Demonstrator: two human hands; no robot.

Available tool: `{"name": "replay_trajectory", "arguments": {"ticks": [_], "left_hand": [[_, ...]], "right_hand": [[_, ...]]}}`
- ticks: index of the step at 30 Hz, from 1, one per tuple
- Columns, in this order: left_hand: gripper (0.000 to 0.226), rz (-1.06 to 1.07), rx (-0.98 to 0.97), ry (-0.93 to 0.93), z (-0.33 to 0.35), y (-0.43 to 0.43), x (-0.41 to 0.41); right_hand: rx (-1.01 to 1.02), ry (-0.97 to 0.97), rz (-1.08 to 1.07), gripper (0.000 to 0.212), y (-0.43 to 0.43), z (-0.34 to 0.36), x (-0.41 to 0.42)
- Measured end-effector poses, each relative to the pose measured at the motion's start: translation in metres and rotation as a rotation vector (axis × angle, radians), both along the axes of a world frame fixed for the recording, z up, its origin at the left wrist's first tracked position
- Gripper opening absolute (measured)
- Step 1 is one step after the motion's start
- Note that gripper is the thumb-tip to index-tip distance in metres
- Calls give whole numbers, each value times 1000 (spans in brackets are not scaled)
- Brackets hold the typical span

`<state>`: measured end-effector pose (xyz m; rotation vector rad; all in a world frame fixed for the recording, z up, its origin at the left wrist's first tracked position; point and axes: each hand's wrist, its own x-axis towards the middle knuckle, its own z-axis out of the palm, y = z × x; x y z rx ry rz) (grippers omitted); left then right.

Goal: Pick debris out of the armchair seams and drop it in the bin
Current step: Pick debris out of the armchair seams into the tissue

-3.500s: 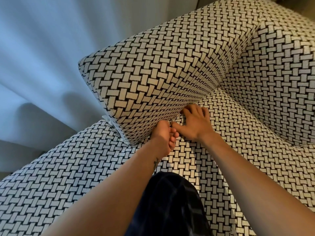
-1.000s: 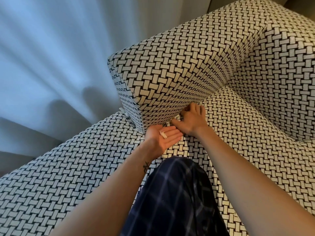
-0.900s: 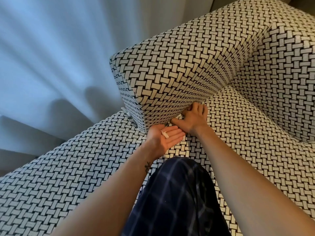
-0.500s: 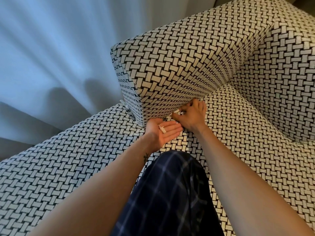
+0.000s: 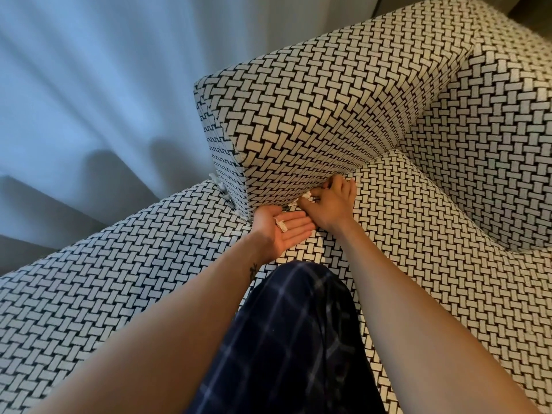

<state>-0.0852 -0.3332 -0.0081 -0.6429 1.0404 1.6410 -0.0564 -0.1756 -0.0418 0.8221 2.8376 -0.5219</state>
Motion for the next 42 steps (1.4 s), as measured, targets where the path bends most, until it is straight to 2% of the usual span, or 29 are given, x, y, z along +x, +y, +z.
{"name": "replay_trajectory", "arguments": {"ticks": [8,19,24,28,32,37,39,42], "left_hand": [[54,3,-13,-4,-3,2,-1],[54,0,-30,21,-6,2,-1],[51,-7,-25,51,-3,0,1],[48,-17,-8,55,-2,-1,1],[45,-15,2,48,-2,-2,0],[47,-12,18,52,-4,-1,-1],[44,-21,-1,60,-4,-1,-1],[41,-8,-2,58,-4,-1,-1]], "right_hand": [[-32,307,-12,33,-8,-14,13],[-32,511,23,25,-21,-14,30],[-137,618,15,19,-27,-2,46],[-187,585,116,28,-34,3,53],[-96,482,231,37,-41,-3,59],[-61,388,354,57,-41,1,69],[-76,399,369,57,-41,4,74],[-85,487,309,43,-38,8,79]]}}
